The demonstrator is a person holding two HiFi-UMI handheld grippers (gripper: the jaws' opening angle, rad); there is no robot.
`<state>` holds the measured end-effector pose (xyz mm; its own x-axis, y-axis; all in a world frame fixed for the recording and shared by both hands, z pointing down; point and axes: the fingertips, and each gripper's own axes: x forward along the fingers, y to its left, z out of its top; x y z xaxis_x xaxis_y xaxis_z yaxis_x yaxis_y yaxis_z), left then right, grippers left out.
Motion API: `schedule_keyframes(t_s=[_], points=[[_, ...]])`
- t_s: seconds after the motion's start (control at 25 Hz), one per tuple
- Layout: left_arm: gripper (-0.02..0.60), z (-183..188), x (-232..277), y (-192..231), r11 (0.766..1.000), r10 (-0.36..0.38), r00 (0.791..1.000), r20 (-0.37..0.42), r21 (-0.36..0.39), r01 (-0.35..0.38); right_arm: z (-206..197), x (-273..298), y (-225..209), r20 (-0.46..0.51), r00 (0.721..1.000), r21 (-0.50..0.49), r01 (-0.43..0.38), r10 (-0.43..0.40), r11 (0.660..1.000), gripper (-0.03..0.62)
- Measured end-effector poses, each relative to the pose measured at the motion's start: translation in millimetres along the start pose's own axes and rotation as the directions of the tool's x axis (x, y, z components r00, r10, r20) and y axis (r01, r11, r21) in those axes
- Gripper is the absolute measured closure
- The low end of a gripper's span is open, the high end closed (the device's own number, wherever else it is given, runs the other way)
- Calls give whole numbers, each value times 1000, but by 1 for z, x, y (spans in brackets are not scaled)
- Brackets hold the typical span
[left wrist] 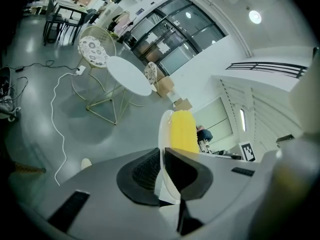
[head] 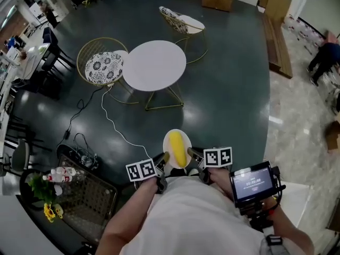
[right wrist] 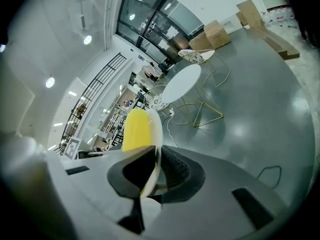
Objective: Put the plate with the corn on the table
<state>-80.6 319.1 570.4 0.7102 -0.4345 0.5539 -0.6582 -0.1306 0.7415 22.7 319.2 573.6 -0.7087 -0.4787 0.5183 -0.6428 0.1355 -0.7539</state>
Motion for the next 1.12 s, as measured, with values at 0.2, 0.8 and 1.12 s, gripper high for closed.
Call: schedule_keyframes(t_s=[0.2,0.8,1.12], points=[[545,-13,12,-20,999,-19,999,-30,31,20,-4,-27,-11,50,999,29,8,-10,1000,556],[545,-37,29,-42,997,-39,996,-81,56,43,-14,-59,-32,101,994,71,26,-33,997,556],[545,-44,28,-47,997,-42,994,-97,57,47,-19,-69,-30,117,993,71,27,-36,997,556]])
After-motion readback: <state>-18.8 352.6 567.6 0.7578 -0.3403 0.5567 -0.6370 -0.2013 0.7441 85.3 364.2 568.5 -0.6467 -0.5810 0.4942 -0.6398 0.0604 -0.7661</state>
